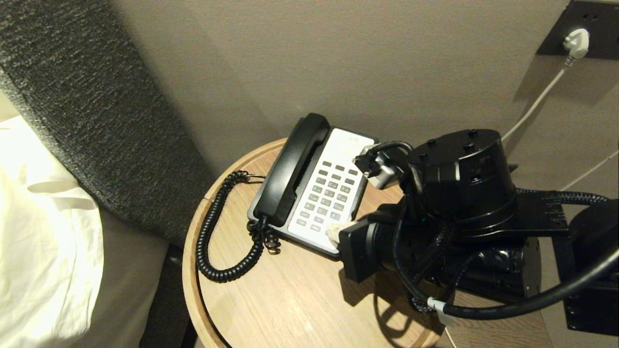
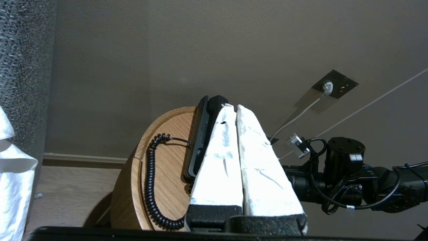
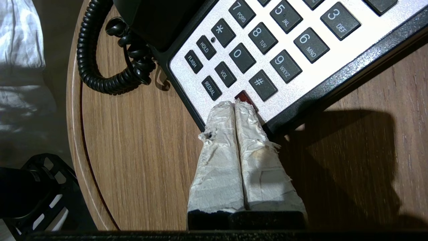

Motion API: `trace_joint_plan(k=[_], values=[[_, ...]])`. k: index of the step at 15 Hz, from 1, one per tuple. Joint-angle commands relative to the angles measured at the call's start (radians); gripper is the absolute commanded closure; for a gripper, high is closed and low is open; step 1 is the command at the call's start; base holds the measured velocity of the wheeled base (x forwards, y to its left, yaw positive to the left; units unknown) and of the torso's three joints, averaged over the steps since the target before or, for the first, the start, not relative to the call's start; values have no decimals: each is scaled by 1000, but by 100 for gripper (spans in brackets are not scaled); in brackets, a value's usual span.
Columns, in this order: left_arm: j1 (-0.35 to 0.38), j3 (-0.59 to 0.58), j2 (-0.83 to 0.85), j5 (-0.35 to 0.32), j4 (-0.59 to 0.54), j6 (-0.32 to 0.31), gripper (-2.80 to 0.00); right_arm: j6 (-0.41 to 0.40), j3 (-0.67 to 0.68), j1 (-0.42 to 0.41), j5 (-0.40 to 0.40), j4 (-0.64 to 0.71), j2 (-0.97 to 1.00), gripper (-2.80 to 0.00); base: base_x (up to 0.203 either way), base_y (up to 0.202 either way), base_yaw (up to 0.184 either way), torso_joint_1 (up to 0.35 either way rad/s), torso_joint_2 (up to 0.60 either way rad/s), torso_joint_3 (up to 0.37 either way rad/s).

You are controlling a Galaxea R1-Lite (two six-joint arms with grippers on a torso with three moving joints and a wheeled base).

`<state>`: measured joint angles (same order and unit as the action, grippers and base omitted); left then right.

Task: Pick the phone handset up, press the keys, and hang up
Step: End the call using the dial pad

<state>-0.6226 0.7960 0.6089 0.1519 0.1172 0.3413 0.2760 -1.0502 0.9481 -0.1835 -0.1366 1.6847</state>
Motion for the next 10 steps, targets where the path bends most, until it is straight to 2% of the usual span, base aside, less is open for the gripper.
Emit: trace_joint_plan(k=[1,10], values=[[0,-5,0,0,1,4,0,0,0,-5,-4,2,12,0,0,0,0,0,0,0],[0,-24,-9,0,1,11,0,54,-13,-2,56,0,-51,0,0,0,0,0,0,0]])
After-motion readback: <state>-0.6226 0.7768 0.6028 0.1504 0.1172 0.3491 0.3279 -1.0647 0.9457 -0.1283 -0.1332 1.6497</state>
